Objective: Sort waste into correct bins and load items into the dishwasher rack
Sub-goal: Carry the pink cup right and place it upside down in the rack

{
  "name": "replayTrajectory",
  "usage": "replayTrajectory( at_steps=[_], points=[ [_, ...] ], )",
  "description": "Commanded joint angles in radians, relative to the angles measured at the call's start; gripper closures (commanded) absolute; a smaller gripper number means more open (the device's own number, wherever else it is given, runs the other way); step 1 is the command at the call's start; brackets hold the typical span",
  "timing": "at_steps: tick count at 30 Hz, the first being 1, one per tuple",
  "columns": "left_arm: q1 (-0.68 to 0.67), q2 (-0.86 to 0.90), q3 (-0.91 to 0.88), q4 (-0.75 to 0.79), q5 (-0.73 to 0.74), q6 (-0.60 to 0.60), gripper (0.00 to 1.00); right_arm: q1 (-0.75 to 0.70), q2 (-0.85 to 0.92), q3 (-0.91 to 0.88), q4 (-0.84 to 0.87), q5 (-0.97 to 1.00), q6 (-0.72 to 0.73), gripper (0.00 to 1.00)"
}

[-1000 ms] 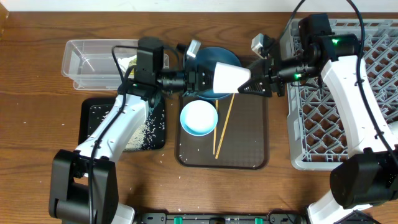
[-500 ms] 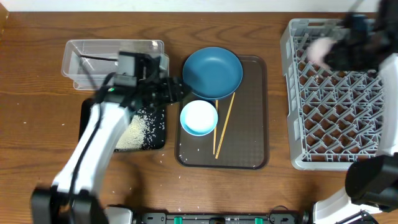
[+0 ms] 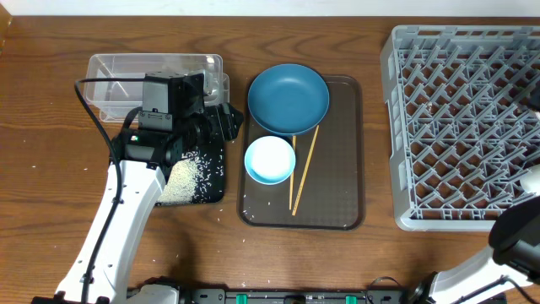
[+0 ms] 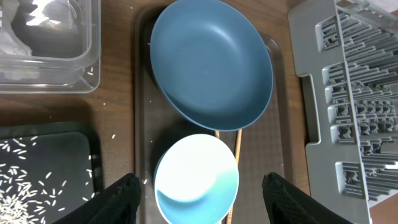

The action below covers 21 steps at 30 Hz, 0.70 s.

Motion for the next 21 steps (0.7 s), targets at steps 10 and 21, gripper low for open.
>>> replayTrajectory(
  at_steps=[10,21],
  points=[
    [0.002,0.002,0.006,-0.005,-0.015,0.02,0.34,-0.071,0.159,0.016,0.042,-0.052,0.028,0.52],
    [0.002,0.002,0.006,-0.008,-0.015,0.02,0.34,-0.06,0.084,0.032,0.054,-0.255,0.028,0.2]
  ],
)
